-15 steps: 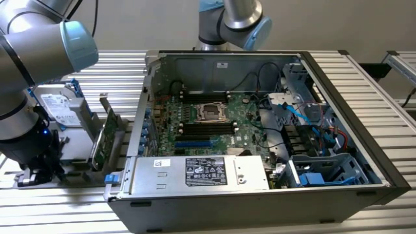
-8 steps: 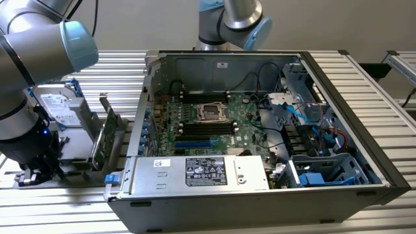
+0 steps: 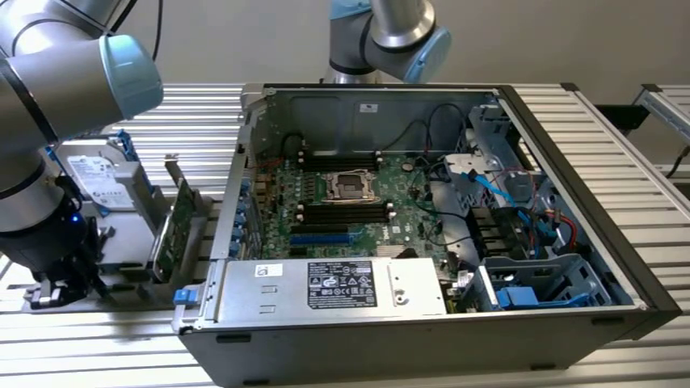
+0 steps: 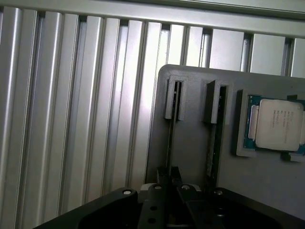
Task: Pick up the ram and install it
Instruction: 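Pick up the ram and move it above insertion slot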
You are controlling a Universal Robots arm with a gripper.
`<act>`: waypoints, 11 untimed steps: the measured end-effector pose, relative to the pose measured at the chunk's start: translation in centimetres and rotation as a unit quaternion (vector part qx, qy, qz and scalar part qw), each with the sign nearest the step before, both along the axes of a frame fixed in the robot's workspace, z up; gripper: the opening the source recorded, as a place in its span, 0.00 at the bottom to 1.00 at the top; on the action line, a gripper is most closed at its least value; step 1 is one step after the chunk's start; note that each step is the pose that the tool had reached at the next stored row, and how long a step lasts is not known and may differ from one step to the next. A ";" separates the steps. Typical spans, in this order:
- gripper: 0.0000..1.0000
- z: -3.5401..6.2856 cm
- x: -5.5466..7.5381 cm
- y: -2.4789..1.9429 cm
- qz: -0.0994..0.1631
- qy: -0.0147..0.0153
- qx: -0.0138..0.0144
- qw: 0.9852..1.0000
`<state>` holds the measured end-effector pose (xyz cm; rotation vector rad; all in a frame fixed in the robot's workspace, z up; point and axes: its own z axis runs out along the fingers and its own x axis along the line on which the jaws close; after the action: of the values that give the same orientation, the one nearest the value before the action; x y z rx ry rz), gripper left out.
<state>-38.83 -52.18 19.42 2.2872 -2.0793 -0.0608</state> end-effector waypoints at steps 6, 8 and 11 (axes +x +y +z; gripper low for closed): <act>0.14 2.56 0.0 0.00 0.000 0.002 0.000 1.000; 0.14 3.48 0.1 0.00 0.000 0.003 0.000 1.000; 0.14 4.84 0.2 0.00 0.000 0.005 0.000 1.000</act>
<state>-38.58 -52.19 24.26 2.2823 -2.0745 -0.0723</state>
